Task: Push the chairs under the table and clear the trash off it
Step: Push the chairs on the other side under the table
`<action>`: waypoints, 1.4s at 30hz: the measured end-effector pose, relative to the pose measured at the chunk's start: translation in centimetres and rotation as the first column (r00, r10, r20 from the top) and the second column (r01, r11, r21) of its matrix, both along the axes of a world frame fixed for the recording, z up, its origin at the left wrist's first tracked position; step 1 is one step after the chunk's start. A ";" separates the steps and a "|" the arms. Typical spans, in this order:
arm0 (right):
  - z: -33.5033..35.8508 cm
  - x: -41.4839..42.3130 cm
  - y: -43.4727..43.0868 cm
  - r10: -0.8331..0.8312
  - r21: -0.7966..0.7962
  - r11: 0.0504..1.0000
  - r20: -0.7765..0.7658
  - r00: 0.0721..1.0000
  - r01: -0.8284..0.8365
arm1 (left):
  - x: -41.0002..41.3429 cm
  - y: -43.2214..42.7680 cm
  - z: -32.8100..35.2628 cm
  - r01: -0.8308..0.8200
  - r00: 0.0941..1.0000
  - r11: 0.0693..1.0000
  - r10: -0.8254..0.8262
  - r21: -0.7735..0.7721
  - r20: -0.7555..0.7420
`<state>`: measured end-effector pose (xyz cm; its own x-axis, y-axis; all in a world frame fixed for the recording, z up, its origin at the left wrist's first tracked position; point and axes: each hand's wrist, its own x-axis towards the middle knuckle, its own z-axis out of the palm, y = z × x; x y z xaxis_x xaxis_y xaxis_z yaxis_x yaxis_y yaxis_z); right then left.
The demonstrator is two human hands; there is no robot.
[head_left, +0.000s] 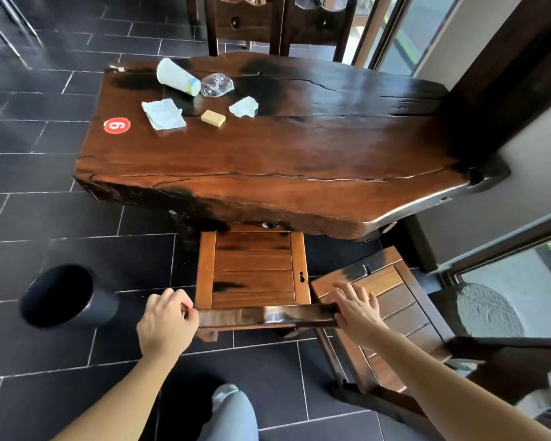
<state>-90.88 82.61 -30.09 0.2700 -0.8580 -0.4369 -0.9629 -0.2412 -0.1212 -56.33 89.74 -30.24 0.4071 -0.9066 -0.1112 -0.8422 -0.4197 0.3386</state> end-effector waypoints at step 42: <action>5.0 -38.0 8.3 -0.348 -0.213 0.901 0.162 0.923 0.377 | -47.7 5.9 3.5 0.713 0.678 0.689 -0.630 0.129 -0.379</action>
<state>-128.85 90.87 -25.07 -0.0429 -0.9799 -0.1949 -0.9713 0.0866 -0.2215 -103.99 95.64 -26.78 -0.3907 -0.8415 -0.3730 -0.8089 0.1205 0.5755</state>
